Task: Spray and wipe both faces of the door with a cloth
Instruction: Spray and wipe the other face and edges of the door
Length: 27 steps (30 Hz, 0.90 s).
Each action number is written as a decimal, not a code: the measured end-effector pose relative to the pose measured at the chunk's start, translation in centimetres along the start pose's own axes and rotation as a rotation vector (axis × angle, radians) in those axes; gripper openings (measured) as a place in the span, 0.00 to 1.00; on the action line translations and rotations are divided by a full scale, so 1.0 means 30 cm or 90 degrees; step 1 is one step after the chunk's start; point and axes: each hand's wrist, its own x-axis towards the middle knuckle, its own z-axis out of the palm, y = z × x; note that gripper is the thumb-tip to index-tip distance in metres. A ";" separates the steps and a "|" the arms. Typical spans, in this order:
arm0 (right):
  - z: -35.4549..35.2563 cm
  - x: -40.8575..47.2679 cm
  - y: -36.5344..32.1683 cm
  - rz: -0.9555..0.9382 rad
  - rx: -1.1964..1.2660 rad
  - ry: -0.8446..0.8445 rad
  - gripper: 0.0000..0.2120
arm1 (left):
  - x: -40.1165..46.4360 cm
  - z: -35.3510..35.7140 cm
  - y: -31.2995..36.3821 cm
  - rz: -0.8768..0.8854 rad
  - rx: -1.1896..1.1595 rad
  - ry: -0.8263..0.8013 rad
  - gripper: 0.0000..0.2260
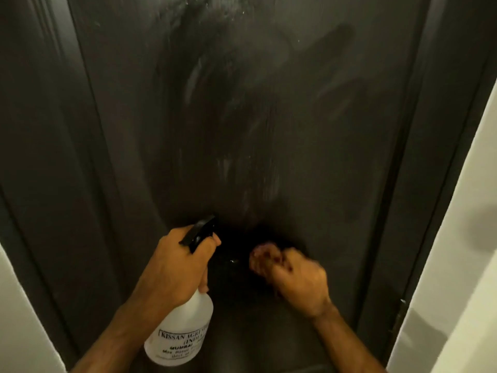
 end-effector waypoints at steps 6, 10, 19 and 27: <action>-0.151 0.299 0.005 0.131 0.008 0.398 0.18 | 0.002 -0.035 -0.024 0.004 0.015 0.018 0.07; -0.122 0.393 -0.079 0.234 0.025 0.512 0.12 | 0.000 -0.068 -0.013 0.017 0.012 0.037 0.08; 0.146 0.116 -0.193 -0.082 -0.031 0.310 0.09 | -0.064 -0.034 -0.042 0.000 0.020 0.057 0.09; 0.298 -0.138 -0.141 -0.333 -0.032 0.105 0.05 | -0.159 0.011 -0.054 0.007 0.082 0.136 0.10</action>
